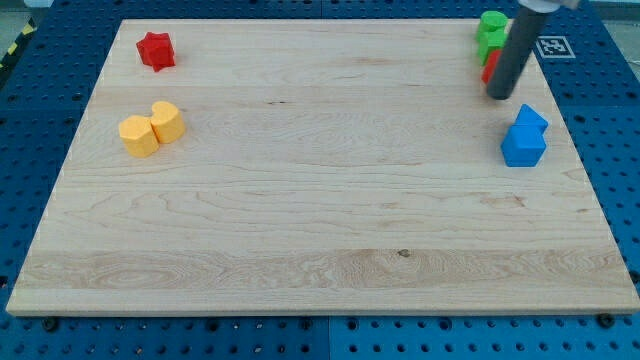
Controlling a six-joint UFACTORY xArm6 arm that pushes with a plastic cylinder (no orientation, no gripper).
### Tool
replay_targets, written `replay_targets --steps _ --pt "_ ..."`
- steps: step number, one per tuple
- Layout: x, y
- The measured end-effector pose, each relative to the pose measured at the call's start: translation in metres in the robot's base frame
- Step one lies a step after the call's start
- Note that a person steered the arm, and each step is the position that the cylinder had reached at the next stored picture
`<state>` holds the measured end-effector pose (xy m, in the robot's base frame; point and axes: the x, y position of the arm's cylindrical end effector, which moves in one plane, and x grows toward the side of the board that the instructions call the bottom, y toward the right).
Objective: Place your arm diagonally top right to the yellow heart
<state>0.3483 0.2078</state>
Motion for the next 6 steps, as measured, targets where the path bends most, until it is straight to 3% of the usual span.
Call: replay_targets --steps 3,5,6 --pt "0.000 -0.103" --pt "0.000 -0.111" --pt "-0.004 -0.157"
